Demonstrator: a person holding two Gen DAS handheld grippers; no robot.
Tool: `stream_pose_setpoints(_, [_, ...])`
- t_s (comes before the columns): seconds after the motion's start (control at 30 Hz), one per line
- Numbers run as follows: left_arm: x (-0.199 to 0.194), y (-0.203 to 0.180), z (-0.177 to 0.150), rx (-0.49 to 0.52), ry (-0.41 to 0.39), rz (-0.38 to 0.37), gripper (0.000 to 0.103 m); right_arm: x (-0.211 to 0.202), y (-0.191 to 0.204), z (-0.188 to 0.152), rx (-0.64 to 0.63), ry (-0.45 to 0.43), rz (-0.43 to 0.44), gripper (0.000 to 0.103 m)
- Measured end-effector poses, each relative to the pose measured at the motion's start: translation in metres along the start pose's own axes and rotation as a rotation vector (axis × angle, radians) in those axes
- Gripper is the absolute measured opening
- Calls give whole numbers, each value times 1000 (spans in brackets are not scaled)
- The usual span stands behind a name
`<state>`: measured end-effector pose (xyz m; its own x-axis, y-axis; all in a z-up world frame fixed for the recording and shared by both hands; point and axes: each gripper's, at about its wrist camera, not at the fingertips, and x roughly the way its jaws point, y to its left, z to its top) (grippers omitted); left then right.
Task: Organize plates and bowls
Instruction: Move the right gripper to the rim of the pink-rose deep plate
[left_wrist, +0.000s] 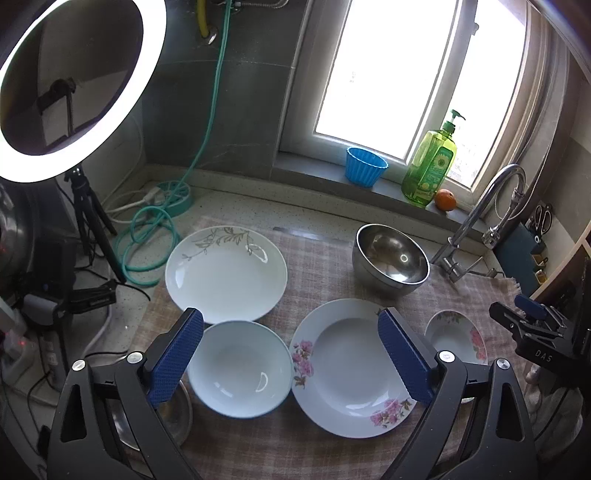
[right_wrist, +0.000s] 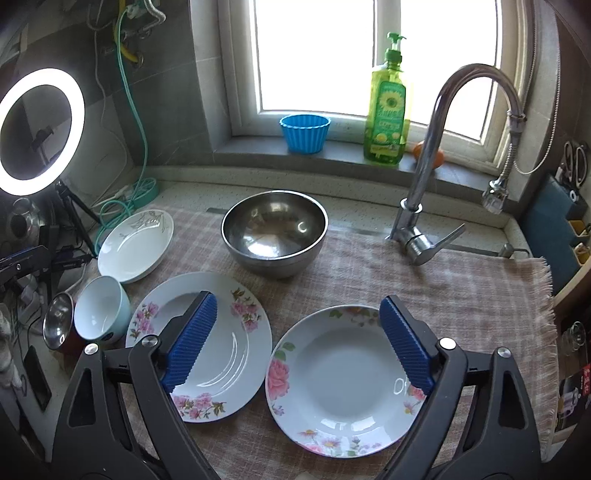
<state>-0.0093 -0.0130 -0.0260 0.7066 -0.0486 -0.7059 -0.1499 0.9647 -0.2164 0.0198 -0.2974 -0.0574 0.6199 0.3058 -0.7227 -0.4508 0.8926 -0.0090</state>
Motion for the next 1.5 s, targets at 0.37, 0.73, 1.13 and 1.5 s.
stream_pose_setpoints(0.37, [6,2,-36,-121,90,-6,69,67,-12,-1,-10,216,263,61])
stream_pose_setpoints(0.73, [17,-3,-78,-261,183,-42,44,116,-7,8,-92,344,354,44])
stream_pose_setpoints(1.13, [48,6,-113,-416,284,-78,35,167,-5,9,-103,464,410,35])
stream_pose_setpoints(1.5, [72,11,-118,-493,317,-122,24,194,-5,12,-42,529,472,28])
